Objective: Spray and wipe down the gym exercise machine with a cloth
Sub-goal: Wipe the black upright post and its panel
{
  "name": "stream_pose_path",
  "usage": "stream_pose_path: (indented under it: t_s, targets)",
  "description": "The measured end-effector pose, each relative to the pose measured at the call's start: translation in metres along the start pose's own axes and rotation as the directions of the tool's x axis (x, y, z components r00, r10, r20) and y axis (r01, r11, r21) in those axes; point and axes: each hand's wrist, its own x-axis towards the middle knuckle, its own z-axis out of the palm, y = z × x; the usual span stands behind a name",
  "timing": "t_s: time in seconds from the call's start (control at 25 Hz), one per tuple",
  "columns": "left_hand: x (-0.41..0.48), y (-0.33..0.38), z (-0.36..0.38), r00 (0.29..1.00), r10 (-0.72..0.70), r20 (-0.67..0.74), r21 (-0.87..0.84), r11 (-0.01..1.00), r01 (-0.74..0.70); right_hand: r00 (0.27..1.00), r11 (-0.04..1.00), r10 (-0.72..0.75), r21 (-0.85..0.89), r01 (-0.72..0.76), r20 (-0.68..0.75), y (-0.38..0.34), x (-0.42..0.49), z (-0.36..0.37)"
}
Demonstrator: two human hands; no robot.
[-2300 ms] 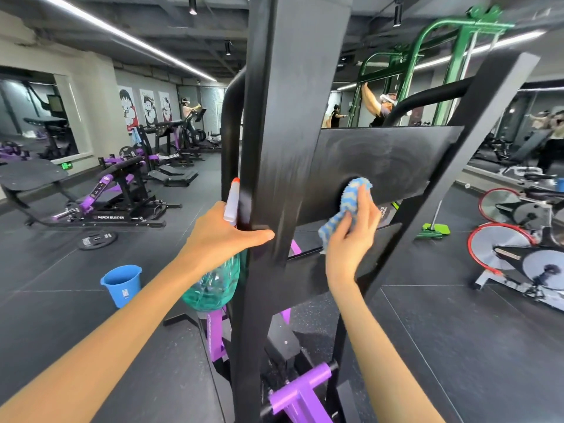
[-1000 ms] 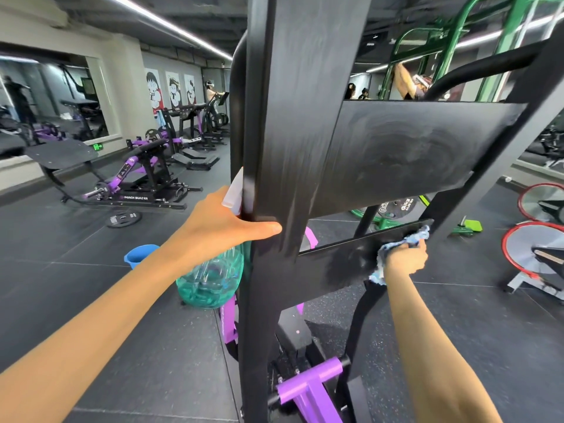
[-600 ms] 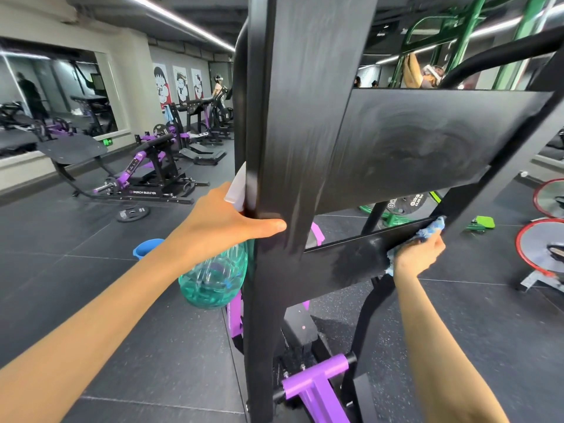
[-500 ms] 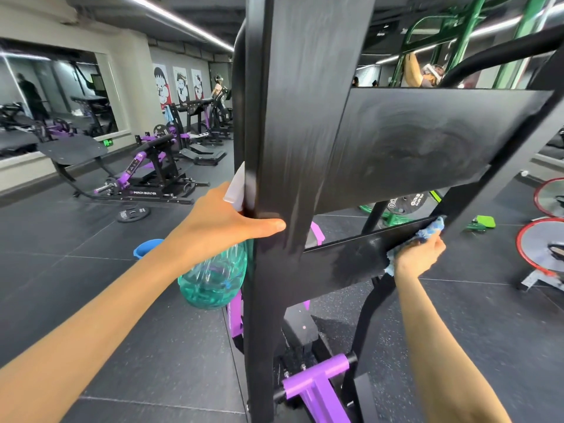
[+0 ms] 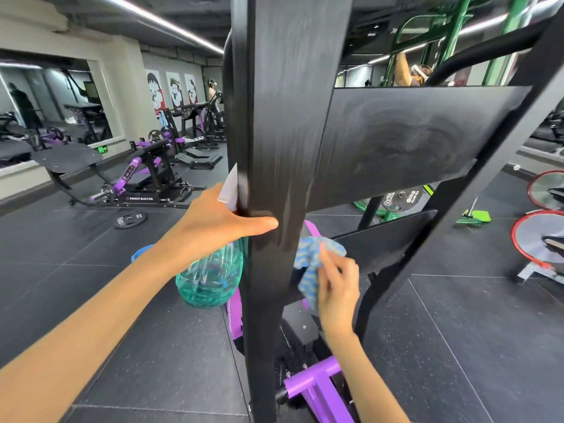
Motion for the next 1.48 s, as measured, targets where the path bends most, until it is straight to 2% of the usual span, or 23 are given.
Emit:
stream_pose_path:
  t_s: [0.08, 0.12, 0.16, 0.24, 0.28, 0.32, 0.44, 0.52, 0.64, 0.68, 0.76, 0.84, 0.88, 0.92, 1.0, 1.04, 1.08, 1.16, 1.2, 1.28, 1.36, 1.44, 1.48]
  targets:
    - [0.001, 0.0, 0.0, 1.0, -0.008, 0.001, -0.004, 1.0, 0.008, 0.94, 0.951, 0.307, 0.061, -0.302, -0.151, 0.007, 0.024, -0.009]
    - [0.001, 0.0, 0.0, 1.0, -0.012, 0.003, -0.002, 1.0, 0.012, 0.909, 0.935, 0.353, 0.064, -0.348, -0.222, 0.003, 0.029, -0.009]
    - [0.001, 0.0, 0.0, 1.0, -0.013, 0.0, 0.007, 1.0, 0.013, 0.927, 0.955, 0.293, 0.029, -0.295, -0.233, -0.007, 0.026, -0.006]
    - [0.001, 0.0, 0.0, 1.0, 0.001, -0.001, 0.015, 1.0, -0.001, 0.99, 0.997, 0.068, -0.016, -0.071, -0.119, -0.029, 0.003, 0.007]
    - [0.001, -0.001, 0.0, 1.0, 0.007, 0.008, 0.007, 1.0, -0.007, 0.998, 1.0, 0.014, 0.009, -0.013, -0.065, -0.037, -0.011, 0.012]
    - [0.001, -0.001, 0.001, 1.0, 0.011, 0.014, 0.003, 1.0, -0.011, 0.999, 0.998, 0.025, 0.053, -0.023, -0.028, -0.042, -0.022, 0.015]
    - [0.001, 0.0, 0.0, 1.0, 0.002, 0.015, 0.002, 1.0, -0.002, 0.988, 0.99, 0.128, 0.056, -0.133, 0.087, -0.025, -0.04, 0.023]
    - [0.0, 0.0, -0.001, 1.0, -0.001, 0.029, -0.029, 1.0, 0.001, 0.95, 0.967, 0.232, 0.053, -0.248, 0.21, -0.018, -0.049, 0.02]
    - [-0.001, -0.001, -0.001, 0.999, 0.023, 0.049, -0.058, 0.998, -0.02, 0.87, 0.876, 0.354, 0.204, -0.437, 0.343, -0.034, -0.053, 0.008]
    - [-0.001, -0.001, -0.002, 0.998, 0.032, 0.056, -0.056, 0.998, -0.029, 0.853, 0.838, 0.41, 0.237, -0.492, 0.322, -0.032, -0.046, 0.007]
    - [-0.002, 0.001, -0.001, 0.997, 0.054, 0.056, -0.029, 0.998, -0.052, 0.837, 0.809, 0.54, 0.216, -0.546, 0.094, -0.012, -0.017, 0.002]
    - [-0.002, 0.001, -0.002, 0.996, 0.066, 0.058, 0.003, 0.998, -0.066, 0.765, 0.775, 0.628, 0.195, -0.601, -0.14, 0.035, 0.018, -0.002]
    - [-0.003, 0.002, -0.002, 0.996, 0.064, 0.063, 0.015, 0.998, -0.065, 0.73, 0.751, 0.66, 0.179, -0.636, -0.179, 0.051, 0.029, -0.003]
    - [-0.003, 0.003, -0.002, 0.996, 0.06, 0.069, 0.022, 0.998, -0.061, 0.727, 0.75, 0.662, 0.166, -0.641, -0.184, 0.056, 0.031, -0.003]
    - [-0.003, 0.006, -0.002, 0.997, 0.036, 0.061, 0.022, 0.999, -0.037, 0.825, 0.834, 0.549, 0.143, -0.532, -0.132, 0.036, 0.012, 0.0]
    - [-0.003, 0.005, -0.002, 0.999, 0.027, 0.047, 0.014, 1.0, -0.028, 0.889, 0.885, 0.456, 0.127, -0.448, -0.039, 0.022, -0.005, 0.005]
    - [-0.003, 0.005, -0.001, 0.999, 0.024, 0.035, 0.012, 1.0, -0.024, 0.92, 0.913, 0.382, 0.117, -0.39, 0.086, 0.01, -0.026, 0.013]
    - [-0.003, 0.003, 0.001, 1.0, 0.014, 0.01, 0.016, 1.0, -0.014, 0.912, 0.945, 0.26, 0.109, -0.308, 0.318, 0.0, -0.057, 0.021]
    - [-0.003, 0.004, 0.002, 1.0, 0.006, 0.003, 0.017, 1.0, -0.006, 0.908, 0.95, 0.224, 0.127, -0.285, 0.354, 0.004, -0.06, 0.02]
    - [-0.004, 0.004, 0.002, 1.0, -0.019, 0.004, 0.019, 1.0, 0.019, 0.893, 0.901, 0.338, 0.172, -0.398, 0.296, 0.019, -0.041, 0.012]
    - [-0.005, 0.005, 0.001, 0.999, -0.041, 0.0, 0.009, 0.999, 0.041, 0.809, 0.799, 0.569, 0.134, -0.586, 0.145, 0.038, -0.013, 0.001]
    - [-0.005, 0.005, 0.001, 0.999, -0.048, -0.002, -0.001, 0.999, 0.048, 0.802, 0.801, 0.597, 0.044, -0.597, 0.012, 0.052, -0.001, -0.001]
    - [-0.005, 0.005, 0.001, 0.999, -0.038, 0.002, 0.003, 0.999, 0.038, 0.811, 0.811, 0.584, 0.038, -0.584, 0.014, 0.05, -0.004, 0.001]
